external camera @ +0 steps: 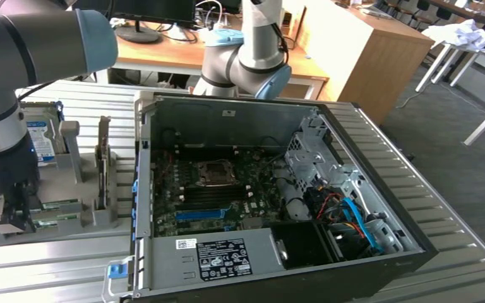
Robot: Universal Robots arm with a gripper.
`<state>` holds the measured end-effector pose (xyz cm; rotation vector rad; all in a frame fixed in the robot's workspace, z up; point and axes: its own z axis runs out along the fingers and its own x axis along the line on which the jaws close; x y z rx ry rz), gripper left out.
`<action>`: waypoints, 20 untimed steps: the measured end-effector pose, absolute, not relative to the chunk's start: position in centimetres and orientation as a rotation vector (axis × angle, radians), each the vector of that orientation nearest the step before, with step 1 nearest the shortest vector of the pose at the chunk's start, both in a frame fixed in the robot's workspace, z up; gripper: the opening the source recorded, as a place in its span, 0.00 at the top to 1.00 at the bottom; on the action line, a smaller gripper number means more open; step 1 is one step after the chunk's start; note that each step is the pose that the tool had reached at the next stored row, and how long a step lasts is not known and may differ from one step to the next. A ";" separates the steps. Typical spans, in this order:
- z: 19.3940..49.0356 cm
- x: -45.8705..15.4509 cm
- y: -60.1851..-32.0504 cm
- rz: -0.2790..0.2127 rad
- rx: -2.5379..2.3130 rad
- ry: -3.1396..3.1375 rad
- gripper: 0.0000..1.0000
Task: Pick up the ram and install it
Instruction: 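Pick up the ram and move it above insertion slot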
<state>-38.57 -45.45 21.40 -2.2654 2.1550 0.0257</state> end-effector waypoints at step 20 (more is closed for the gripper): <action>20.0 -38.6 -45.5 0.025 -2.267 2.154 0.50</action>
